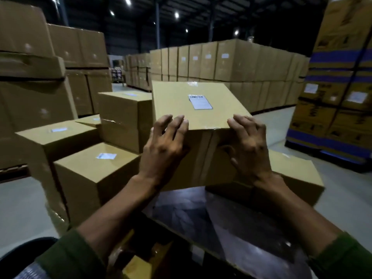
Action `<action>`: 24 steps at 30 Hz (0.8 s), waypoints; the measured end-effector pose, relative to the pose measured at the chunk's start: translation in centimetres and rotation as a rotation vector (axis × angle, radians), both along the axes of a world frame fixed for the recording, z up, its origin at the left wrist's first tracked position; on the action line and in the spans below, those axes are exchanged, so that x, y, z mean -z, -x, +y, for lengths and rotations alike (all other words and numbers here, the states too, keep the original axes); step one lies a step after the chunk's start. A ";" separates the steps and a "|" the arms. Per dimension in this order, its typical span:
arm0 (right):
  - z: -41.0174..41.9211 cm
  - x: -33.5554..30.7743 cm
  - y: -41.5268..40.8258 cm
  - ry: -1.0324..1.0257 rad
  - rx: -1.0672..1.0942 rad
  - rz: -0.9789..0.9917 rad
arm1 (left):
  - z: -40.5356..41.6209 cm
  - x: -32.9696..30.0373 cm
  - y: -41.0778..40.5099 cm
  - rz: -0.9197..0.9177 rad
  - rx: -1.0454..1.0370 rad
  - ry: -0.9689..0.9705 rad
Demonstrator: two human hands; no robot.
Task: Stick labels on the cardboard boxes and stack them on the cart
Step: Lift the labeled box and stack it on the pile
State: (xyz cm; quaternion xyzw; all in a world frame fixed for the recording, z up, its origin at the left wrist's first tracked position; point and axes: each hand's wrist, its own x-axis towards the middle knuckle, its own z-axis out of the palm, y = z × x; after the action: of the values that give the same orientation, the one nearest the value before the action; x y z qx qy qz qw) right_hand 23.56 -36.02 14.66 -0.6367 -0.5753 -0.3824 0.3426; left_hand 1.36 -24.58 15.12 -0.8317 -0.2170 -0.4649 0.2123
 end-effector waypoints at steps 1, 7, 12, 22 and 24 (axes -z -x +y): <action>-0.7 1.1 -0.3 0.034 0.010 0.008 | -0.5 1.1 -0.3 0.022 0.013 0.034; -2.7 8.2 -1.5 0.207 0.024 0.092 | -2.1 8.0 -1.7 0.139 0.036 0.219; -2.8 14.3 -2.4 0.338 0.038 0.200 | -1.8 13.7 -3.0 0.241 0.047 0.357; -2.5 21.3 -4.0 0.520 0.058 0.332 | -1.5 21.9 -4.8 0.374 -0.002 0.498; -2.5 21.8 -4.5 0.544 0.062 0.366 | -1.3 22.9 -5.2 0.394 -0.003 0.504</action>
State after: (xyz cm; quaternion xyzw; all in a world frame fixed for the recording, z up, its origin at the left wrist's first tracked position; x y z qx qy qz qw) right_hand 28.02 -38.49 -7.09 -0.7802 -0.5656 -0.1043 0.2459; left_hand 6.55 -25.91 -7.74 -0.9319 -0.2811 -0.2259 0.0380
